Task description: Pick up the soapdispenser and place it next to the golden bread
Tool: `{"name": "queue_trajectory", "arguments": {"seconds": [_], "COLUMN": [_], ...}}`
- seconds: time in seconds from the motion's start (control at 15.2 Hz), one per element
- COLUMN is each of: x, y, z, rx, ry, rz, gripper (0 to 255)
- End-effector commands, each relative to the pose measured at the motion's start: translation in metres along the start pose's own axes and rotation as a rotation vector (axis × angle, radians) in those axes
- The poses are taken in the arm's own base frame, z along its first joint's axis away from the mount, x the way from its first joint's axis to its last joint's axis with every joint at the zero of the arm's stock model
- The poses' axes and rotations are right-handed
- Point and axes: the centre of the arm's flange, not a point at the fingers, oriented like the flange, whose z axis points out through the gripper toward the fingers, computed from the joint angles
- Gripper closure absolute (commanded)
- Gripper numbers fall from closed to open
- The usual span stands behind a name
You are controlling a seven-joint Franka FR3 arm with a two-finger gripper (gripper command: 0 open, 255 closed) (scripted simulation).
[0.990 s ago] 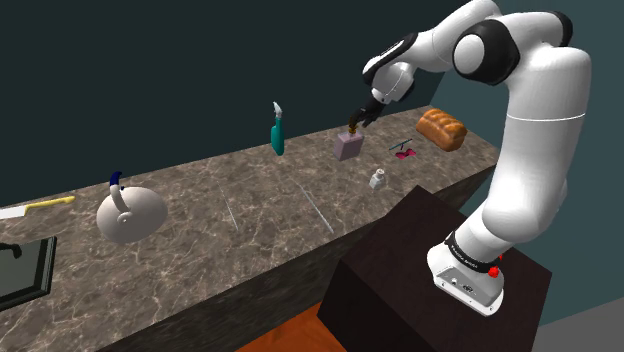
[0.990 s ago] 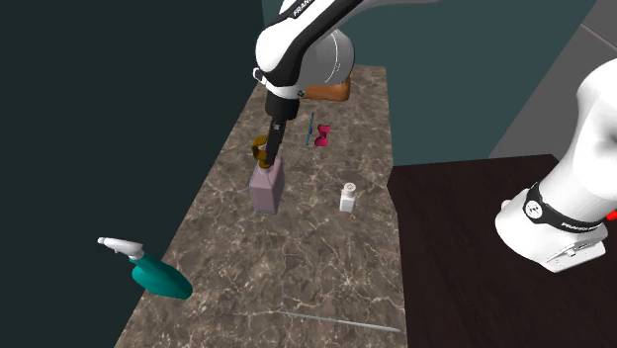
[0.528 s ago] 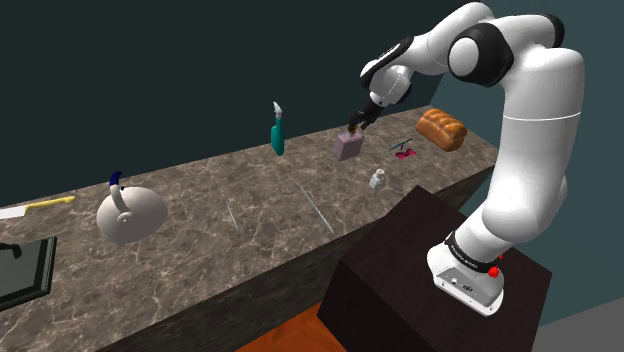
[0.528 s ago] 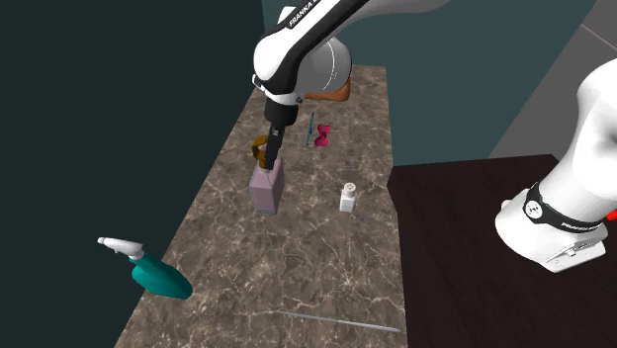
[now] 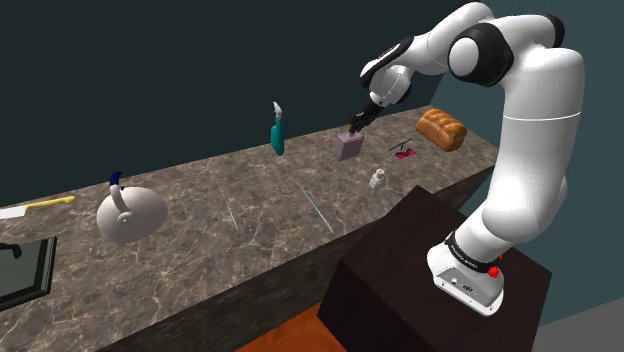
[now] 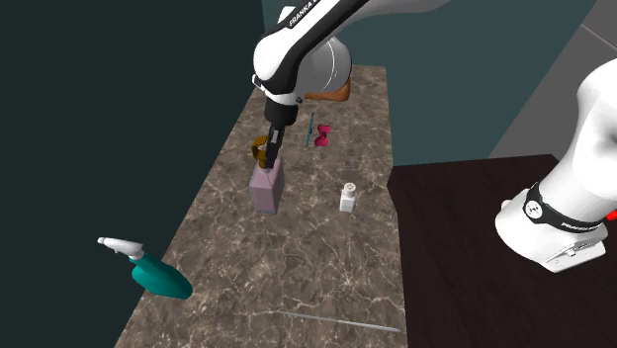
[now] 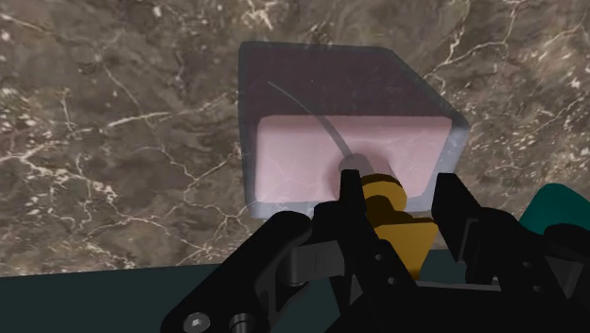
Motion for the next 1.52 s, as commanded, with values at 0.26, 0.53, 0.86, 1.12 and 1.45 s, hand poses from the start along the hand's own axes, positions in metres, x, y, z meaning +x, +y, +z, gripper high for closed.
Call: {"name": "queue_trajectory", "arguments": {"seconds": [0.26, 0.53, 0.86, 1.12, 1.45], "x": [0.001, 0.006, 0.012, 0.018, 0.024], "y": [-0.001, -0.006, -0.013, -0.018, -0.024], "z": [-0.005, -0.025, -0.049, -0.069, -0.094], "rx": [0.0, 0.0, 0.0, 0.0, 0.0], "ry": [0.0, 0.0, 0.0, 0.0, 0.0], "rz": [0.0, 0.0, 0.0, 0.0, 0.0], "gripper": [255, 255, 255, 255, 255]}}
